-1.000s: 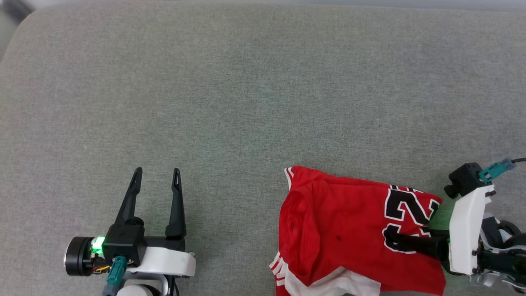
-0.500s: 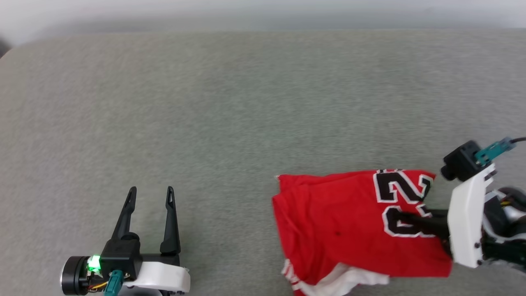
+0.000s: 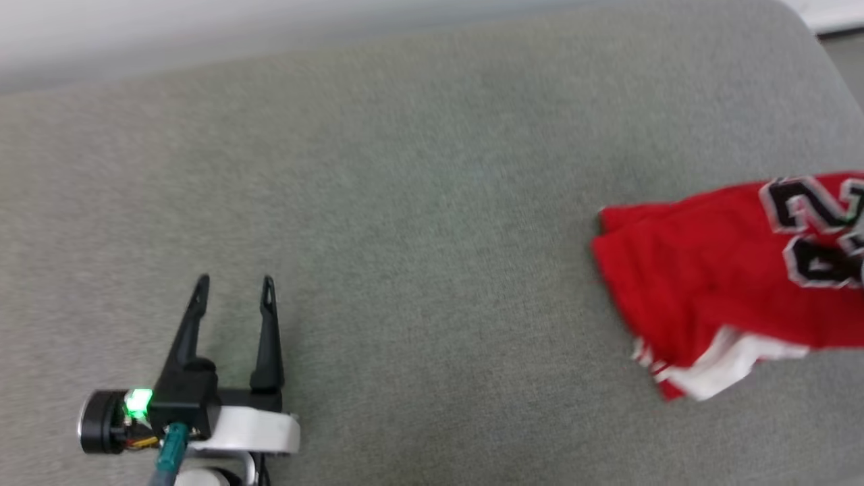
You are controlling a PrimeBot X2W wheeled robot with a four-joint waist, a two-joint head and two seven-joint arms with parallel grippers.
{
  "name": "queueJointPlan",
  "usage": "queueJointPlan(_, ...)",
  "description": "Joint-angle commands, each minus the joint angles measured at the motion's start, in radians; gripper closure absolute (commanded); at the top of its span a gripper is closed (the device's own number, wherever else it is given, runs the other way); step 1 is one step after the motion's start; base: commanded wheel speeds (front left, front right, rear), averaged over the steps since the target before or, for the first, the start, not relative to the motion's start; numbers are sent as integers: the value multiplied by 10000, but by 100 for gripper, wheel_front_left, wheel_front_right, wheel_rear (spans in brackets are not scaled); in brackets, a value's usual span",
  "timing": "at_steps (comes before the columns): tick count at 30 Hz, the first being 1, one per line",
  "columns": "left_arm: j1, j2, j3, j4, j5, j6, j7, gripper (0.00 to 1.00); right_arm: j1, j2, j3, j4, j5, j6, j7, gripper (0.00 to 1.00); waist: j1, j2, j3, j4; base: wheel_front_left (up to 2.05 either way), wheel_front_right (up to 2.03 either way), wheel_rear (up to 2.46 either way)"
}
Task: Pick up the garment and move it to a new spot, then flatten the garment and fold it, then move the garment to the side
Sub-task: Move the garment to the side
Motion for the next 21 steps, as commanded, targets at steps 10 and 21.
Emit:
queueJointPlan(10,-1088,623,-99,-523,236,-110,-21,0,-1512,-241,-811,3228,-1406,-10,-1549,100,0,0,2380,-585,0,0,0)
queueJointPlan(21,-1377,863,-252,-1009,222,36,10,0,-1951,215,-2278,5626,-2880,-12,-2586,100,0,0,3433,-343,0,0,0)
